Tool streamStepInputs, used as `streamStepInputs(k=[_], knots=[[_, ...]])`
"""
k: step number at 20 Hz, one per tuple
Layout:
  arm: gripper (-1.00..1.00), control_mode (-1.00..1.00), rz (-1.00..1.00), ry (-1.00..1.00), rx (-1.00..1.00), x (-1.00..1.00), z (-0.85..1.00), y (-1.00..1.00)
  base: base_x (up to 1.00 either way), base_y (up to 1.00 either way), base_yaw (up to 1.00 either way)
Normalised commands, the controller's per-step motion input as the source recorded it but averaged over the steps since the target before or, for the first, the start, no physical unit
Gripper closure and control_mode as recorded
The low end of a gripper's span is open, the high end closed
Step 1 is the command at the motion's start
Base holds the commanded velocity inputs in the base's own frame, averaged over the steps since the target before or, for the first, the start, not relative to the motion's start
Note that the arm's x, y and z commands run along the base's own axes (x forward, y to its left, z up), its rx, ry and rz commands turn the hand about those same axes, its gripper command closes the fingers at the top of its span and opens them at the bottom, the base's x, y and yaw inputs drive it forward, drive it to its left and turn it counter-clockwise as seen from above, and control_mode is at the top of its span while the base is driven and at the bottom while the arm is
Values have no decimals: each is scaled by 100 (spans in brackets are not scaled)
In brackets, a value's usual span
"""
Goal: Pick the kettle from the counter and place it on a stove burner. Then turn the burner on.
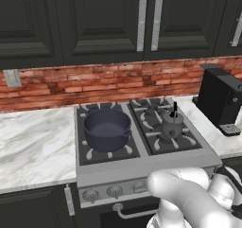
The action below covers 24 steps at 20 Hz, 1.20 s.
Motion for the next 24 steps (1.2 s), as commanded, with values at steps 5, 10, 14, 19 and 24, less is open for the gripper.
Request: streamStepInputs(k=[5,10,14,19,24], knots=[[-100,-100,0,0,0,8,0,0,0,0,0],[-100,-100,0,0,0,0,0,0,0,0,0],[100,-100,0,0,0,0,0,0,0,0,0],[100,-100,0,0,0,0,0,0,0,0,0],[100,-100,0,0,0,0,0,0,0,0,0]])
